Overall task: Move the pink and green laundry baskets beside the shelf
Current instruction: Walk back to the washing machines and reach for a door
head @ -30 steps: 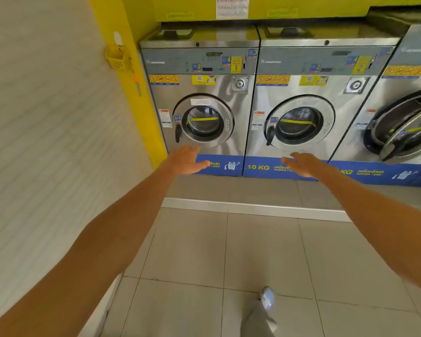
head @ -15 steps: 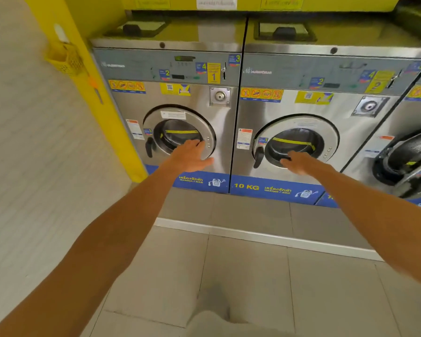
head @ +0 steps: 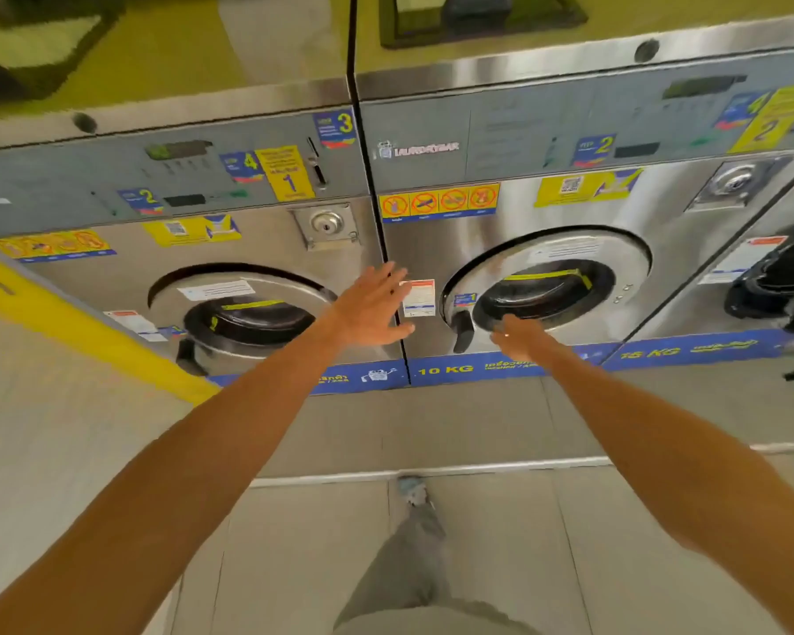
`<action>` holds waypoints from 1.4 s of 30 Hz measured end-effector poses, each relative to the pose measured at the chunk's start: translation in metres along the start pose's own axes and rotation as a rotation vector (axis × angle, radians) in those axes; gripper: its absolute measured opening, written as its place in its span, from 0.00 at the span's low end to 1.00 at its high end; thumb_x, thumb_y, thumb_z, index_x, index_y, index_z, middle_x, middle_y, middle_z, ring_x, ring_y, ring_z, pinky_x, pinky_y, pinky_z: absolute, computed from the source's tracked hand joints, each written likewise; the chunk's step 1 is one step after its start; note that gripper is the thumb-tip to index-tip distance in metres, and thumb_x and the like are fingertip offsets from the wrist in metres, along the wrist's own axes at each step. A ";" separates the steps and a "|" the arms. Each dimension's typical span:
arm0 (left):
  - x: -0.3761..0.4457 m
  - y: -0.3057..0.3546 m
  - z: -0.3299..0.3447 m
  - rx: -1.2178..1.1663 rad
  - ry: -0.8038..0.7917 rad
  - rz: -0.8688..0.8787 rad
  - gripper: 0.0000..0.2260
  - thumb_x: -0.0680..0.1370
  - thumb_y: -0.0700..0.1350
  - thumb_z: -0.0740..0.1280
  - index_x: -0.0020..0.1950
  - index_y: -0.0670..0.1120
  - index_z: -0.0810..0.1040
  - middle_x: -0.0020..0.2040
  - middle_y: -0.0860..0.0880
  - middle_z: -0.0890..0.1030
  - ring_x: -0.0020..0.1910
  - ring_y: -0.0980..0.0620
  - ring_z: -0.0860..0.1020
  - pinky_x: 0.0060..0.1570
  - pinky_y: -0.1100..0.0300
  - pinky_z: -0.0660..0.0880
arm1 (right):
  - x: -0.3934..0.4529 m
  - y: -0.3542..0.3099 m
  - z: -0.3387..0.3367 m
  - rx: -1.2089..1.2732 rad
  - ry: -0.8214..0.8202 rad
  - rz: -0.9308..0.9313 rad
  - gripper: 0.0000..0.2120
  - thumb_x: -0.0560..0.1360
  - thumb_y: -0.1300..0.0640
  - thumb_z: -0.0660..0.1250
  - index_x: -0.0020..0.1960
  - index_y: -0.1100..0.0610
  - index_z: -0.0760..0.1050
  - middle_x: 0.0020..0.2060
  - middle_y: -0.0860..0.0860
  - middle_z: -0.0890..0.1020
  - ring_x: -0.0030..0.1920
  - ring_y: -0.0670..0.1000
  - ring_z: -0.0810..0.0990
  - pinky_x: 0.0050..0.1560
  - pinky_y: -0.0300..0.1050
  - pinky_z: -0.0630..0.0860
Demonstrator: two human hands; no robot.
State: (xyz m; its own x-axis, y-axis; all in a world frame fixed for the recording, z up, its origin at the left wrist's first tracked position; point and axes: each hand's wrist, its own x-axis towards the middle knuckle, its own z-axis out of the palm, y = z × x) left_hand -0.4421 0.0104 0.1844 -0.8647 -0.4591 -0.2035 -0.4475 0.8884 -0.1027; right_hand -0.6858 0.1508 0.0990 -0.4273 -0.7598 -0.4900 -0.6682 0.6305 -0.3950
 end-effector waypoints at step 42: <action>0.083 0.000 0.012 0.005 -0.099 -0.105 0.40 0.79 0.60 0.62 0.79 0.37 0.51 0.79 0.36 0.54 0.78 0.37 0.54 0.73 0.36 0.57 | -0.133 0.235 0.075 -0.036 0.034 0.321 0.31 0.75 0.36 0.59 0.71 0.54 0.68 0.68 0.57 0.71 0.71 0.60 0.67 0.68 0.59 0.67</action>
State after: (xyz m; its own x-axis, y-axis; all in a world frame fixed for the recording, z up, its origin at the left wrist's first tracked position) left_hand -0.5109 -0.0271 0.1557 -0.7865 -0.5469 -0.2869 -0.5326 0.8358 -0.1334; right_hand -0.7399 0.4120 0.0136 -0.6391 -0.5285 -0.5588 -0.5170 0.8331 -0.1966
